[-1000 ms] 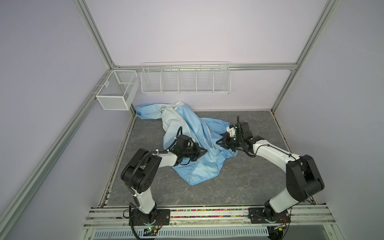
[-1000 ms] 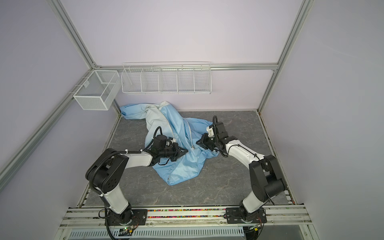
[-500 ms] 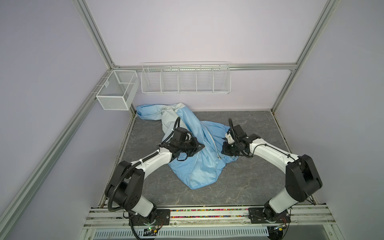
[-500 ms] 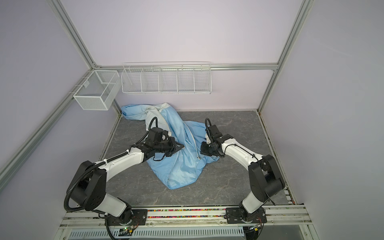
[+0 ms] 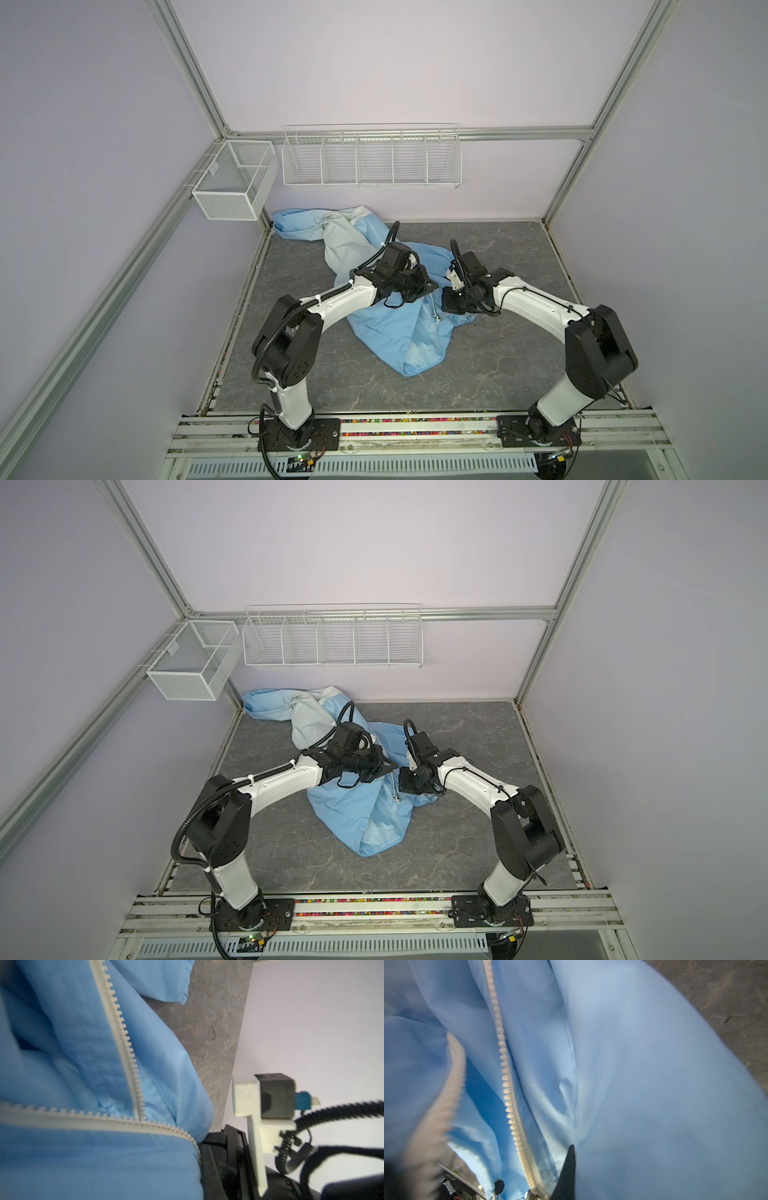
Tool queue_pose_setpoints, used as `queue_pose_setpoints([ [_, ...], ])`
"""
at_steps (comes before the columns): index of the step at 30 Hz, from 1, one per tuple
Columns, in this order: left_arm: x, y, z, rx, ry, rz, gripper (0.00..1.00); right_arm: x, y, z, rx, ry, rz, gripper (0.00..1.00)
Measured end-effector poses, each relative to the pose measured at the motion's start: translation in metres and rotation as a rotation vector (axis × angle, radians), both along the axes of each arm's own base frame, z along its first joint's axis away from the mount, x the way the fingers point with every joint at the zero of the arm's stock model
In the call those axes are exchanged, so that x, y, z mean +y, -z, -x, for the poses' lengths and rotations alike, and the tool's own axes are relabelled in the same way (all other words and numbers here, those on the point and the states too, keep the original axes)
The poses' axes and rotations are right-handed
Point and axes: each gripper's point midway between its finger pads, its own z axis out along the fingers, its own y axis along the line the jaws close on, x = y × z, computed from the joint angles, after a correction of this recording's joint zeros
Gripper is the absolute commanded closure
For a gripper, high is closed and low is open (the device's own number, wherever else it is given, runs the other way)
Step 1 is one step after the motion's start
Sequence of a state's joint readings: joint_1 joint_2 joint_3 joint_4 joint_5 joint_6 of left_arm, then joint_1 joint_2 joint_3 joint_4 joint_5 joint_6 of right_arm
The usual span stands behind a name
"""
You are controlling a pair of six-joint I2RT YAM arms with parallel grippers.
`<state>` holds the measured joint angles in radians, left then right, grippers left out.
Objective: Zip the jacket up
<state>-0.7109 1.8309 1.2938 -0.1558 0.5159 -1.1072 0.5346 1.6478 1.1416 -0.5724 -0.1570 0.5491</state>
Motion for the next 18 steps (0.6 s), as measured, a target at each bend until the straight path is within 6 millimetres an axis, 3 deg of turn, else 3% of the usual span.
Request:
queue_pose_setpoints([
  [11,-0.001,0.039,0.004,0.093,0.003,-0.076,1.00,0.000,0.001,0.002,0.007,-0.003,0.004,0.93],
  [18,0.015,0.069,0.025,0.148,0.003,-0.120,1.00,-0.001,0.002,0.005,0.020,0.000,0.009,0.93],
])
